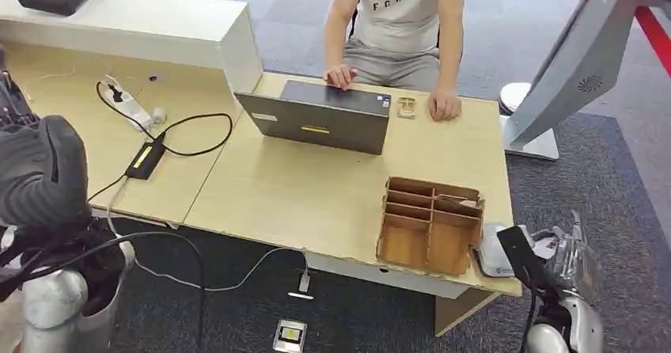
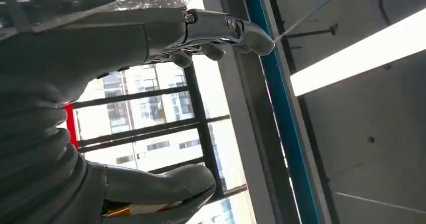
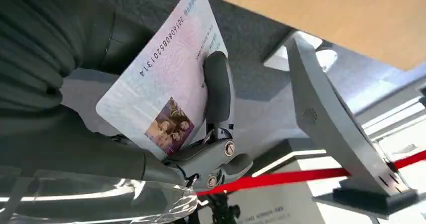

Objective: Pass the card to the sensor for recognition and then transmit it.

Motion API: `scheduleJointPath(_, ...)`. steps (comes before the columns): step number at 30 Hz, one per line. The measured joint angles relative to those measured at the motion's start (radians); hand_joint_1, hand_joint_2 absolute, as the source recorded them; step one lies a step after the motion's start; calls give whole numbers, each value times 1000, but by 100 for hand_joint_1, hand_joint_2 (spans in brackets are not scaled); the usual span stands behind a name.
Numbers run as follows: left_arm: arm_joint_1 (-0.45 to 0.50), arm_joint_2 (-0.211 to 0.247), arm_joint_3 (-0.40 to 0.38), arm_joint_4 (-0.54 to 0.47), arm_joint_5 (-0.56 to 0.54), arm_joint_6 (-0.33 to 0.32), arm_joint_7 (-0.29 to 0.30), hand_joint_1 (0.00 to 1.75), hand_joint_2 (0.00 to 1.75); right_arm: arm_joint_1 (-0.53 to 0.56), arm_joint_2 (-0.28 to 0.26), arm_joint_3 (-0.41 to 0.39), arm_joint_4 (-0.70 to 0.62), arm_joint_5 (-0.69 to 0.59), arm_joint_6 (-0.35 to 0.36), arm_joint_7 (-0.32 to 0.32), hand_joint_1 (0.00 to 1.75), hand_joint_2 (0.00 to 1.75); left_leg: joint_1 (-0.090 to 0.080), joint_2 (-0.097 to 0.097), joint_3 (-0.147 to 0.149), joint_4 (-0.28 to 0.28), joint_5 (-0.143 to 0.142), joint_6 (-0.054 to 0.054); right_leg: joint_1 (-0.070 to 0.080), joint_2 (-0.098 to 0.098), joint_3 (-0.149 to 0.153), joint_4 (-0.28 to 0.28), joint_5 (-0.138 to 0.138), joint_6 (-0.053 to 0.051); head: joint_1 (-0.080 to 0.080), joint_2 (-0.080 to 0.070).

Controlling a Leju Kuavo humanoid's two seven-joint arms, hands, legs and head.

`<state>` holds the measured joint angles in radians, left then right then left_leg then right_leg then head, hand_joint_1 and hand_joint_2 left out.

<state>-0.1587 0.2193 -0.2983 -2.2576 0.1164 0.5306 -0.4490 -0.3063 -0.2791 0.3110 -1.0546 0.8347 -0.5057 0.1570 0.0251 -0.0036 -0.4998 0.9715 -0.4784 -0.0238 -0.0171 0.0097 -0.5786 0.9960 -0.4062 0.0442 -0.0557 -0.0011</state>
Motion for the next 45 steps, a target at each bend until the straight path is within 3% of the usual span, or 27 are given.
scheduleJointPath(10,-19,-6,-3,13,21,-8,-24,0,175,-146,-52,-11,-141,87,110,14,175,175,0,1,0,0,1,0,0,1,0,0,1,1,0,0)
scheduleJointPath(19,-54,-22,-8,47,58,-37,-61,0,175,-371,-28,43,-141,114,156,-15,175,175,0,0,-2,0,2,0,0,0,-1,0,2,0,0,0)
scheduleJointPath(28,-89,-37,-19,87,93,-49,-87,0,175,-569,47,149,11,147,196,-35,175,175,0,0,-3,0,2,0,0,0,-2,1,2,0,0,0)
scheduleJointPath(34,-106,-47,-28,106,102,-51,-97,0,175,-674,132,225,170,166,198,-49,175,175,0,-1,-4,0,2,0,0,0,-3,1,2,0,0,0)
scheduleJointPath(45,-116,-58,-34,123,108,-56,-103,0,175,-749,247,319,390,206,235,-16,175,175,0,0,-3,0,2,0,0,0,-3,1,2,1,0,0)
